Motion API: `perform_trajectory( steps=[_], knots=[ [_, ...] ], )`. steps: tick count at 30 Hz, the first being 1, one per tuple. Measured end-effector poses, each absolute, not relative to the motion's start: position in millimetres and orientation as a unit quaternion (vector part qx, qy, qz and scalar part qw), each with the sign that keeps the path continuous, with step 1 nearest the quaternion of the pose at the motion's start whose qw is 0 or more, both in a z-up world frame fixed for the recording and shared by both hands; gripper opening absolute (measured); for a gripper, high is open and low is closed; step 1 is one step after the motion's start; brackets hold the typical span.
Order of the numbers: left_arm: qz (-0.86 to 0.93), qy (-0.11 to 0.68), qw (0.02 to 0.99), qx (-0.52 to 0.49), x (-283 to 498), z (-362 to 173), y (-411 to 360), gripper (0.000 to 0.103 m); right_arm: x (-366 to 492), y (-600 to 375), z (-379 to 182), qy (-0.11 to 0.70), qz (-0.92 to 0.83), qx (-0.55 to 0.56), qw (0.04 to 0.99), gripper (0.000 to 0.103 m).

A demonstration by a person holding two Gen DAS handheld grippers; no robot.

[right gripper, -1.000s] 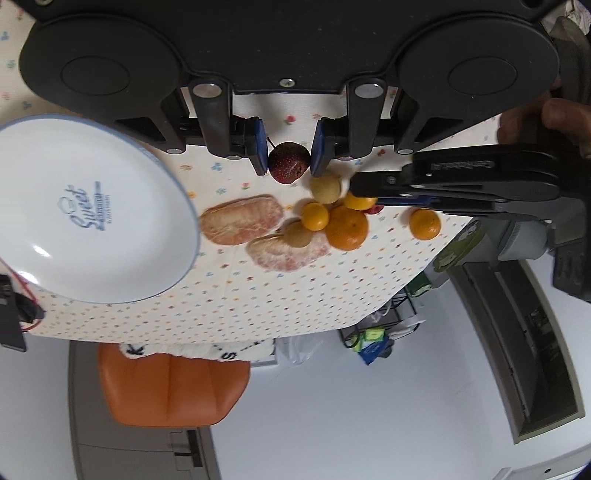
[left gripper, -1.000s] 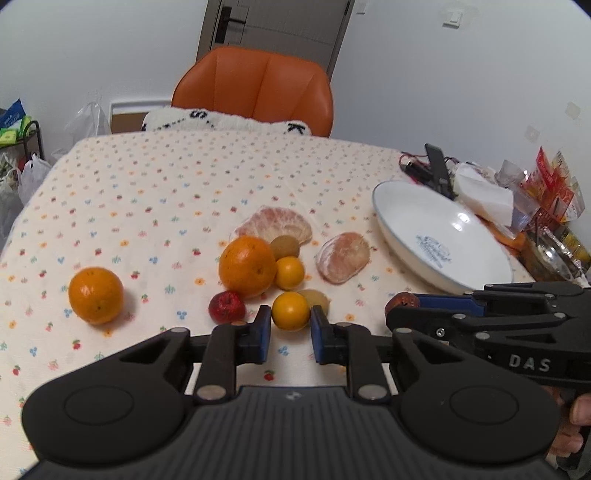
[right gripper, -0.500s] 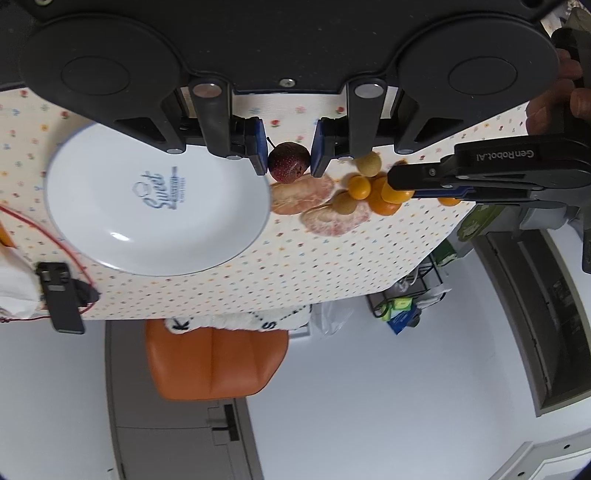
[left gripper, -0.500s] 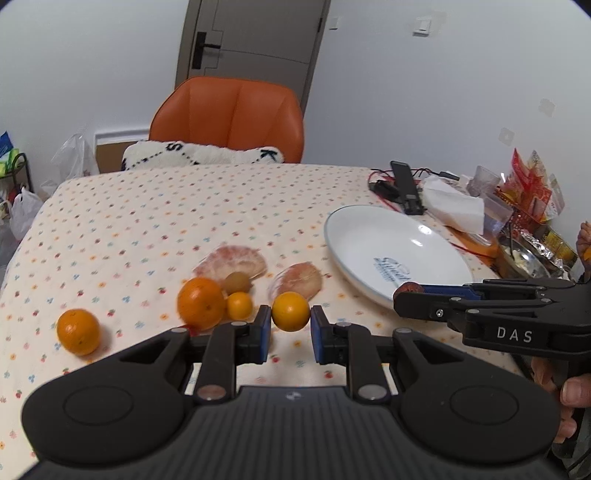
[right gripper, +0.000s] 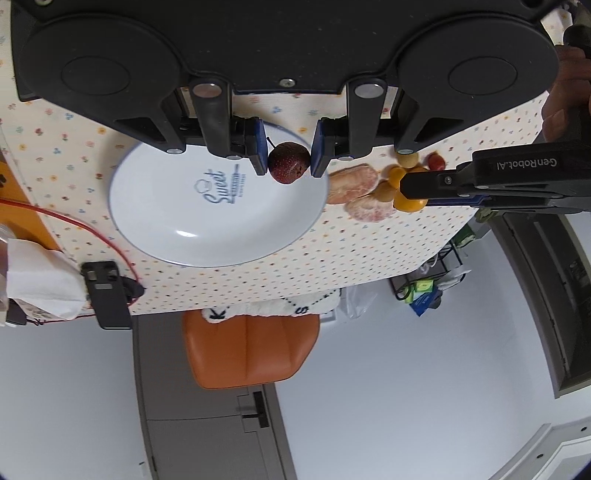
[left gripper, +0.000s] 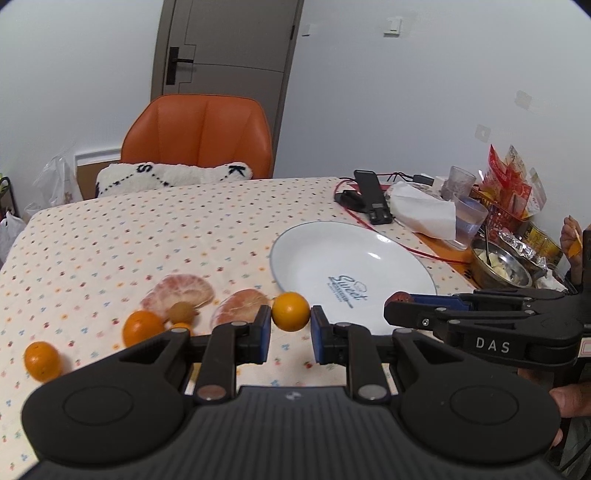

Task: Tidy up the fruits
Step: 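Carry both fruits over the white plate and open both tools to drop them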

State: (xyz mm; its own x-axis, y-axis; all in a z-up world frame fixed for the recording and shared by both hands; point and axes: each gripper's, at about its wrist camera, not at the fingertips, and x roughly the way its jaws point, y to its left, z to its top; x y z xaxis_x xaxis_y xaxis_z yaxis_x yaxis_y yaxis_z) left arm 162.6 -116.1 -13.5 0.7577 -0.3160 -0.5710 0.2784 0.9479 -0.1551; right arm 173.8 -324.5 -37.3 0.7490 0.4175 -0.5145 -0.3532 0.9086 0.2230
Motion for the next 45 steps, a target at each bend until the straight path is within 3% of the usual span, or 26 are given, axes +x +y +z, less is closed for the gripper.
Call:
perform_trajectory(
  steps=[25,34,40,45],
  knots=[
    [-0.186,0.349,0.918,0.001,214.8,-43.0,-189.8,0.021,203.1,-368.5,-68.2,0.301,0.186,0.074,0.932,0.024],
    [-0.17,0.367,0.914,0.009,219.3,-48.4,-192.9,0.022,205.5,-366.6,-69.2,0.303,0.176,0.068,0.934,0.029],
    [-0.16,0.356,0.921,0.005,209.7,-34.5,-176.9,0.026,199.1,-364.7,-64.0,0.301,0.168,0.072,0.936,0.033],
    [-0.151,0.345,0.926,0.002,198.9,-25.0,-157.9,0.049,192.8,-362.8,-58.2,0.297,0.155,0.085,0.938,0.042]
  ],
)
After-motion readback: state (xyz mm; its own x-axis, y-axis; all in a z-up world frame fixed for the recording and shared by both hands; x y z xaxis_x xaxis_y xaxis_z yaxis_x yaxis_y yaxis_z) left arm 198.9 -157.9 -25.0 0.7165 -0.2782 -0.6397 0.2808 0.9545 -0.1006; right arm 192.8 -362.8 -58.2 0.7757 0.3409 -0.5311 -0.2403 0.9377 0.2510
